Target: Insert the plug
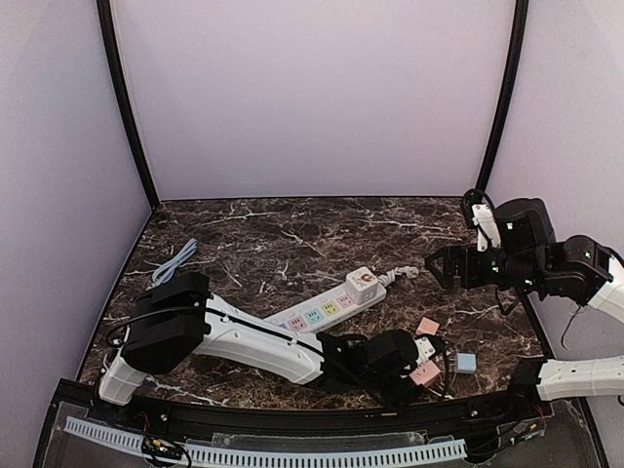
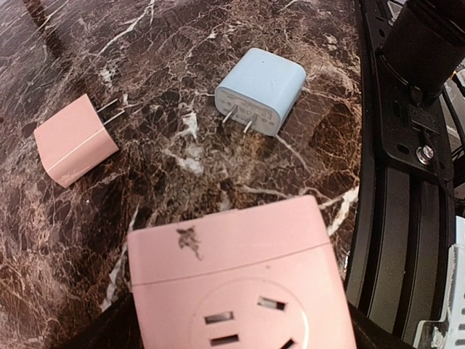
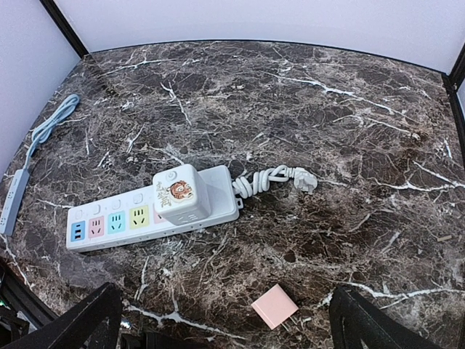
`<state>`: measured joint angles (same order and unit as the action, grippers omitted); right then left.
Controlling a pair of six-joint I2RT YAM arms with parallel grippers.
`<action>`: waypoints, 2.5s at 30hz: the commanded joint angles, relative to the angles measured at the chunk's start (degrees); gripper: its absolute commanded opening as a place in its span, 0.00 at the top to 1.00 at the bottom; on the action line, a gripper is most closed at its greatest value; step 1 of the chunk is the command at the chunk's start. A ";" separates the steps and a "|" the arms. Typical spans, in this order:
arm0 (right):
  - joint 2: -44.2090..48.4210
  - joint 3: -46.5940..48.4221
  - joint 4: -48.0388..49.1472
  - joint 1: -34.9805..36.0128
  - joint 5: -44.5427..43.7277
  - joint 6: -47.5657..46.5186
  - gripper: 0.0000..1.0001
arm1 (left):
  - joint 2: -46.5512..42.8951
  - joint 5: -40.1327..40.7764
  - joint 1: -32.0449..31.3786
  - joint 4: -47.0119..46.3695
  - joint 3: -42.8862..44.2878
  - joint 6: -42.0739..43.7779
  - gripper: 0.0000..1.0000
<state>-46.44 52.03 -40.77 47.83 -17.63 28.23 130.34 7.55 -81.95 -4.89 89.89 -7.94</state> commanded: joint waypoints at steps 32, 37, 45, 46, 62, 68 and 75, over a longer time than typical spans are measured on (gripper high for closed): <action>0.66 -3.38 12.13 0.05 13.96 -5.20 0.01 | -16.41 3.43 -0.57 -11.68 -19.42 4.47 0.99; -1.19 -4.90 18.70 0.43 21.30 -7.27 0.01 | -21.24 4.99 -0.46 -14.98 -25.52 7.18 0.99; -2.20 -6.98 29.13 2.15 27.70 -11.75 0.01 | -29.66 3.97 0.88 -21.79 -35.45 10.58 0.99; -2.26 -7.42 30.56 2.25 28.59 -12.58 0.01 | -30.56 2.30 1.25 -22.03 -37.14 10.54 0.99; -8.65 -8.56 39.65 5.45 48.33 -28.93 0.01 | -46.02 -23.84 10.34 -29.52 -50.88 8.30 0.99; -14.18 -6.07 36.24 9.33 50.21 -31.99 0.02 | -49.97 -28.36 11.12 -30.91 -53.76 8.33 0.99; -18.20 -4.46 33.65 14.36 47.13 -32.77 0.09 | -53.88 -29.22 12.14 -31.60 -56.59 8.25 0.99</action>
<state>-63.42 45.34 -6.02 59.72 30.17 -3.01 79.44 -19.27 -70.54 -33.43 34.96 0.82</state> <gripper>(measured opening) 0.925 0.611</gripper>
